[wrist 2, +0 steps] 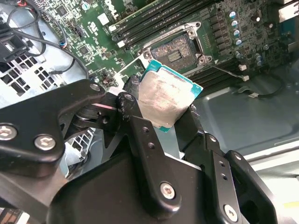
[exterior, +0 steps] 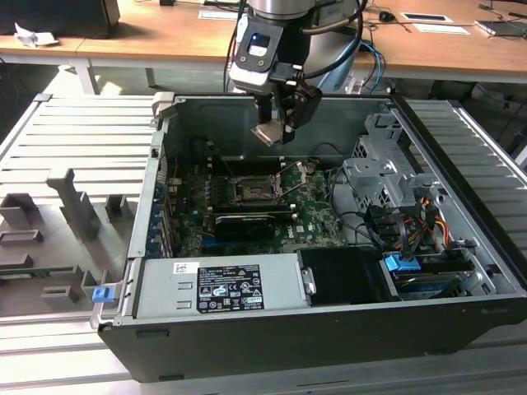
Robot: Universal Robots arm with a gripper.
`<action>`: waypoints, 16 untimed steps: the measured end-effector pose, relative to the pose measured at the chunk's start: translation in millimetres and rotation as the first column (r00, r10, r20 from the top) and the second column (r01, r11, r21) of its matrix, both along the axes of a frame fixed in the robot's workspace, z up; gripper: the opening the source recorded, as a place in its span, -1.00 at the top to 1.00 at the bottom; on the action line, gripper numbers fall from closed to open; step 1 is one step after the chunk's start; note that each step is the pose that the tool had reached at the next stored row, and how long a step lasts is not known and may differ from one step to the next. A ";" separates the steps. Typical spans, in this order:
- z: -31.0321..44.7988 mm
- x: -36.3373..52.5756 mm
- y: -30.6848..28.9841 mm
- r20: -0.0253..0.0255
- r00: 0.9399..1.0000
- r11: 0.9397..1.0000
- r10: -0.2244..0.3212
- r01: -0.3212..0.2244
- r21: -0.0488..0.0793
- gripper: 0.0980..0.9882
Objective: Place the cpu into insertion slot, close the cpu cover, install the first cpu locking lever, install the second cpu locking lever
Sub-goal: 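Place the cpu into insertion slot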
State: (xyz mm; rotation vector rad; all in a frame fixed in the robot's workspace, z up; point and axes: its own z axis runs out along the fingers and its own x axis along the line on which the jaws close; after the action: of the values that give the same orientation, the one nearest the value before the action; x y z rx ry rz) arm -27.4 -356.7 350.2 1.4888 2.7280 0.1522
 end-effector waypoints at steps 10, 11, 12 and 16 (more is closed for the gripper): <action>-2.6 -0.1 0.0 0.000 1.000 1.000 -0.010 0.010 0.000 0.00; -2.9 -0.1 0.0 0.000 1.000 1.000 -0.012 0.012 0.000 0.00; -3.1 -0.1 0.0 0.000 1.000 1.000 -0.012 0.012 0.000 0.00; -3.6 -0.1 0.0 0.000 1.000 1.000 -0.016 0.016 0.000 0.00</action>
State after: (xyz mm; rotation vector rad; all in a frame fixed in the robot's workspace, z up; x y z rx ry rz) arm -27.6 -356.7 346.5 1.5096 2.7158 0.1517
